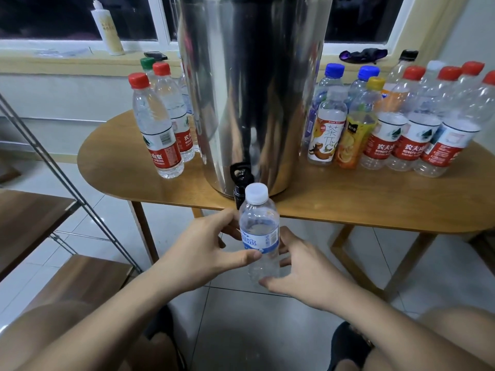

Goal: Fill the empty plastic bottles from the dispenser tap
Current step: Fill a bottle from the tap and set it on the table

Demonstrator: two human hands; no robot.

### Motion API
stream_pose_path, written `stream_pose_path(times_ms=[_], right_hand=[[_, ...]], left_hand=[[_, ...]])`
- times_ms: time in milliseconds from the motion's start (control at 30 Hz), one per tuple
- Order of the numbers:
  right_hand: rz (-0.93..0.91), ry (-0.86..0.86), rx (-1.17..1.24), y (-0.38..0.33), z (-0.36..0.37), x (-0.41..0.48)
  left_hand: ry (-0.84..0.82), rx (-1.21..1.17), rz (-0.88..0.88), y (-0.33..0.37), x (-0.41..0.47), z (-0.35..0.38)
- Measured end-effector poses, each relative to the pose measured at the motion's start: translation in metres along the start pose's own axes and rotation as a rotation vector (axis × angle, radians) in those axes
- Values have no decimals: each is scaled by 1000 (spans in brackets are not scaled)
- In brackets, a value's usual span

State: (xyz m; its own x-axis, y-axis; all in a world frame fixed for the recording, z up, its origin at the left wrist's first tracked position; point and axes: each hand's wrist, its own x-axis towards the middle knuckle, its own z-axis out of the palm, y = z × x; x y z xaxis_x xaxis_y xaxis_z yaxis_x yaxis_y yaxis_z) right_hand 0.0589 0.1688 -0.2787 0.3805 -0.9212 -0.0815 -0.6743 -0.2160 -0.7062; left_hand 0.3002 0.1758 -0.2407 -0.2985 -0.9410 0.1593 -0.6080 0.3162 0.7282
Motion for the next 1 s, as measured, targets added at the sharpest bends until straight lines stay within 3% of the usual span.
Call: stream_pose_path(times_ms=[167,400,567,733,1000], right_hand=[[-37,-30,15,-4,-4,-2],[-181,94,310,-5,-18,-3],[-164,151,263,0,-13,-1],[-116,99,120,8,-9,3],[-151,17,0,4,-2,1]], left_hand=[[-31,18,-4,2,-1,3],[-93,64,12,-8,-2,14],[-147,95,-9,-15,0,18],[-70,7,-22,-13,2,3],[-129,101,165,-6,1,-5]])
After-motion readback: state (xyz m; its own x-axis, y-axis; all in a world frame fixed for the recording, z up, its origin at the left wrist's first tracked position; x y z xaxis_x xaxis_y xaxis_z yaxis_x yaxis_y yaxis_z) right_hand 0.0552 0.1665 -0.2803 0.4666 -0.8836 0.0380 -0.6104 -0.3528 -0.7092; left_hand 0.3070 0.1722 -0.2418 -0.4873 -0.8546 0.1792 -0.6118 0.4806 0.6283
